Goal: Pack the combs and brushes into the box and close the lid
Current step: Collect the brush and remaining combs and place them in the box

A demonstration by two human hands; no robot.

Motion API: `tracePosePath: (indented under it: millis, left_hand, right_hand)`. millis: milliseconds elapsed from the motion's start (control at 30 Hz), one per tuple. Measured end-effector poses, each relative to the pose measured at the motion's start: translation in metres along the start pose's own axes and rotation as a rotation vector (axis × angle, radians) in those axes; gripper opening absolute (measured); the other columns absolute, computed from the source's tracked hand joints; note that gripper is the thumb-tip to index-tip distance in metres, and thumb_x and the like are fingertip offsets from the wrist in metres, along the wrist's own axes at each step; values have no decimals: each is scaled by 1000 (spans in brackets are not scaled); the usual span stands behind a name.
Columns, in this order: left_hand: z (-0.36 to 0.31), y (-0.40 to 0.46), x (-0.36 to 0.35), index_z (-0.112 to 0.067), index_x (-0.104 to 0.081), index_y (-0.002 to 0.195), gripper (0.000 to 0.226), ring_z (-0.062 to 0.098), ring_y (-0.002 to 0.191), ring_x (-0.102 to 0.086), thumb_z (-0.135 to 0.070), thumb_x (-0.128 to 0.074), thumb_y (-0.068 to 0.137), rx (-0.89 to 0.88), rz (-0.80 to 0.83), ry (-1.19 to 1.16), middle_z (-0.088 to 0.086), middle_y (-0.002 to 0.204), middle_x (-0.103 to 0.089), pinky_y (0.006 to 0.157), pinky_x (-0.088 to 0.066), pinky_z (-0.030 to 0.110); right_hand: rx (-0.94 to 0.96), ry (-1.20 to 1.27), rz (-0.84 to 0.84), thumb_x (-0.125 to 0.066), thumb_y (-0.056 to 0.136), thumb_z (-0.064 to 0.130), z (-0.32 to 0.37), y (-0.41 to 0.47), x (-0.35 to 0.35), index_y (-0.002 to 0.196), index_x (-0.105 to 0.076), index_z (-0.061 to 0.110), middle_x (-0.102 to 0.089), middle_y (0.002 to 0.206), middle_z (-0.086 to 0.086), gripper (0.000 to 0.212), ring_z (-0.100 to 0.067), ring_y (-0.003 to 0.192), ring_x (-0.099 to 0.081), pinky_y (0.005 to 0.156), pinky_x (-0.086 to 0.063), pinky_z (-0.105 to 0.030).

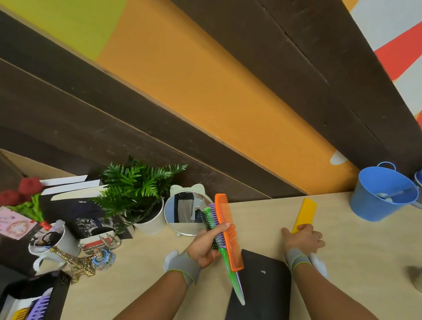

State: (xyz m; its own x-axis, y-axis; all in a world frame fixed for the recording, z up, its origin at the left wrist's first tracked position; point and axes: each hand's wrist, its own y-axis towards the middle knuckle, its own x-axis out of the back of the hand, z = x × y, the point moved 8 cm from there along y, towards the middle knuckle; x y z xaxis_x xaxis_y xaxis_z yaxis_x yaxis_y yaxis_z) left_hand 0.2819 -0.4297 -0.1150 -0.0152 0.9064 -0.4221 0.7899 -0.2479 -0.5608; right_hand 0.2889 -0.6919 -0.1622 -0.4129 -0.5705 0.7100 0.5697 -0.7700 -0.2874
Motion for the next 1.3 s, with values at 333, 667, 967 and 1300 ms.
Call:
tracePosePath:
  millis: [333,667,967,1300]
  left_hand:
    - [1,4,-16,-12,-66,90,8,16,77,-68,-13,-58,89,6,9,-6,2,78,-75,69,-58,29]
    - [2,-2,-14,-11,-64,93,8,22,89,-64,-12,-60,87,6,7,-27,8,90,-72,83,-52,37]
    - [-1,-12,-1,-8,-61,102,16,22,87,-62,-12,-61,87,-37,-7,-29,10,97,-65,85,-52,38]
    - [-19,-43,16,-9,-59,111,24,19,84,-64,-11,-58,88,-113,7,-14,8,95,-66,66,-59,31]
  right_hand:
    - [1,-134,69,-67,79,13,6,3,-4,119,-46,-4,-44,129,-26,48,-42,120,-39,95,-41,-48]
    - [111,-305,82,-42,93,5,11,-12,0,119,-53,-7,-47,130,-24,30,-38,123,-41,99,-37,-45]
    - [179,142,315,-46,88,7,13,-45,1,99,-63,-10,-64,100,-30,26,-42,96,-58,76,-45,-38]
    - [259,475,827,-51,74,-13,60,-140,-18,69,-65,14,-61,68,-6,31,-18,61,-56,59,-48,-25]
